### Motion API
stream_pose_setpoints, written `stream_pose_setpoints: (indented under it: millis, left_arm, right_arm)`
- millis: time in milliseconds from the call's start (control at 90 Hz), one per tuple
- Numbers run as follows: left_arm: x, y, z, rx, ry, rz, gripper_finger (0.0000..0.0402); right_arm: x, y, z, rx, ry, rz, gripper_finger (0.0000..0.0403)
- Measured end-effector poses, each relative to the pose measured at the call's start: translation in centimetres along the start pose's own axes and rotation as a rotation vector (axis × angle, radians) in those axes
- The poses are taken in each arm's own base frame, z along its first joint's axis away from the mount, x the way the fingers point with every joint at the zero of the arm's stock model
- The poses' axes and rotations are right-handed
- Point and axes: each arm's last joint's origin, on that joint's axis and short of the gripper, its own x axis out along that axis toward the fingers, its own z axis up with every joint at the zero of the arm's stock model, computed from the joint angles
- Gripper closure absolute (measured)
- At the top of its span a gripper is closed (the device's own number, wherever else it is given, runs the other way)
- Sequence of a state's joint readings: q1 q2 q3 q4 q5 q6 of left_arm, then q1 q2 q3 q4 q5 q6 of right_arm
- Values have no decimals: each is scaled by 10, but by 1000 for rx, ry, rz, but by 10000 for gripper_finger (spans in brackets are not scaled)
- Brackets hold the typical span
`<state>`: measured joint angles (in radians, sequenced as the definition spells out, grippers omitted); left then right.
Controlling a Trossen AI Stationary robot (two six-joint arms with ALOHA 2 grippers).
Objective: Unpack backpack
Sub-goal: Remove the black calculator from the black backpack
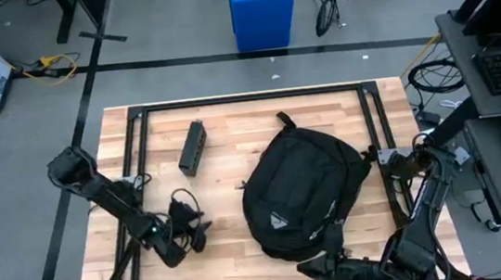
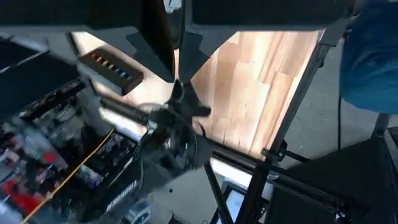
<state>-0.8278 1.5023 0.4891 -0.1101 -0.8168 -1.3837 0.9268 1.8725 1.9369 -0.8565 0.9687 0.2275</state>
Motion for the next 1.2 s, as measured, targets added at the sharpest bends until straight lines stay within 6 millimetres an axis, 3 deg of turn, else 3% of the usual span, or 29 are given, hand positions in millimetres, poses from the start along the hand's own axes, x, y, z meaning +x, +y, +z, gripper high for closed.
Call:
stream_pose_setpoints:
  millis: [167,300,433,544,811,1011,1111,1200]
  left_arm:
    - [-13,-41,15,160,-109,-123,238]
    - [-23,-67,27,313,-193,-209,292]
    - [-26,-76,33,391,-252,-248,351]
    - [-26,-78,33,463,-270,-244,393]
    - [-17,-86,25,563,-323,-254,392]
    - [-6,-88,20,555,-374,-201,392]
    - [0,-87,16,496,-349,-211,392]
    - [9,-86,12,339,-294,-242,392]
  right_arm:
    - [11,-3,-9,85,124,116,397]
    - [27,-1,-19,118,214,106,396]
    - [47,1,-34,118,334,64,373]
    - [68,-3,-49,124,473,32,330]
    - [121,-5,-70,95,598,-19,228]
    - [159,-12,-89,136,720,-21,176]
    - [172,-13,-98,153,760,-29,162]
    - [181,-13,-104,135,783,-35,156]
